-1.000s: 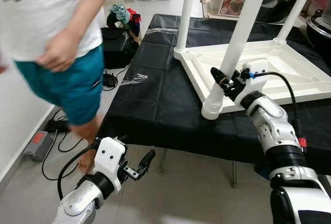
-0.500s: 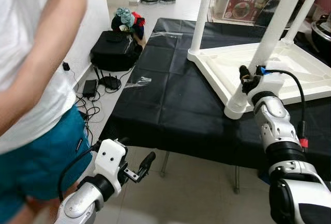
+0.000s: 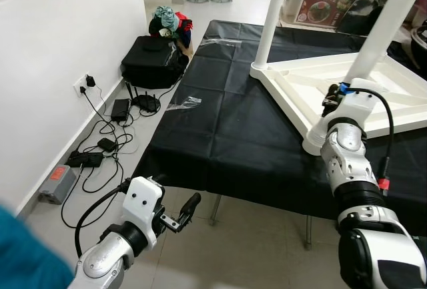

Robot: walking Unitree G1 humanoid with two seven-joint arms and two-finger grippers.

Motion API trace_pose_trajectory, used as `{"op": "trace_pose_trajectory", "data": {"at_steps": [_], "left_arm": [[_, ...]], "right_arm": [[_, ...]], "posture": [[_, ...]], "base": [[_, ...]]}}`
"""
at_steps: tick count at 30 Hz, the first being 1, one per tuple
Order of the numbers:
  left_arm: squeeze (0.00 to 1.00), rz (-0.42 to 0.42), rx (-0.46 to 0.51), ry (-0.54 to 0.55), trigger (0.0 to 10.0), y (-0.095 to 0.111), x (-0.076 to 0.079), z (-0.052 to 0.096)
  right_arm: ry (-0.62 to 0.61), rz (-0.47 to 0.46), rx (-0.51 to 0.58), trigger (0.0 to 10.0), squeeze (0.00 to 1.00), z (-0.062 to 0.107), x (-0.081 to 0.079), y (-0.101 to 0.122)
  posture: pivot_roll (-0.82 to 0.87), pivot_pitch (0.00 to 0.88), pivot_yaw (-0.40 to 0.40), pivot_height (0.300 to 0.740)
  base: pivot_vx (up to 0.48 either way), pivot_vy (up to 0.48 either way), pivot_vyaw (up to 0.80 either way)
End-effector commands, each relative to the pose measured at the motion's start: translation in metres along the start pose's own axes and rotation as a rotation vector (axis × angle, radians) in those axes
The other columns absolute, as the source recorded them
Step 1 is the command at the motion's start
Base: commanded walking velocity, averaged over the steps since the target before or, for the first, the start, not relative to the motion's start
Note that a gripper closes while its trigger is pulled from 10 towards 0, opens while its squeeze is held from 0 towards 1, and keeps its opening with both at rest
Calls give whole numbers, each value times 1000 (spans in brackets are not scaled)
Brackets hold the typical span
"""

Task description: Building children table

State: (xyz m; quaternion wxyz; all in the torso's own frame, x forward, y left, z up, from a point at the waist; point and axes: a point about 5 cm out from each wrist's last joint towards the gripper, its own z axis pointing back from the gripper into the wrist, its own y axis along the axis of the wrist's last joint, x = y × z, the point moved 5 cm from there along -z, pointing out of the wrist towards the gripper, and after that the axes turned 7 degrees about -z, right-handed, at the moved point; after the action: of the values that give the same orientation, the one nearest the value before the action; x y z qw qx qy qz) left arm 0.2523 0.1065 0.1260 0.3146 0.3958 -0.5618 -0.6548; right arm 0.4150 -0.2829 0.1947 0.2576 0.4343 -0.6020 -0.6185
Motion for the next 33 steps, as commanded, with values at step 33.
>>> {"op": "trace_pose_trajectory", "data": {"at_steps": [33], "left_arm": [[0,9,-16,-3,10000,-5,3,-3]], "right_arm": [[-515,-34,-4,0,0,20,74,-11]], "posture": [[156,80,-48,740]], "base": [[0,0,0]]}}
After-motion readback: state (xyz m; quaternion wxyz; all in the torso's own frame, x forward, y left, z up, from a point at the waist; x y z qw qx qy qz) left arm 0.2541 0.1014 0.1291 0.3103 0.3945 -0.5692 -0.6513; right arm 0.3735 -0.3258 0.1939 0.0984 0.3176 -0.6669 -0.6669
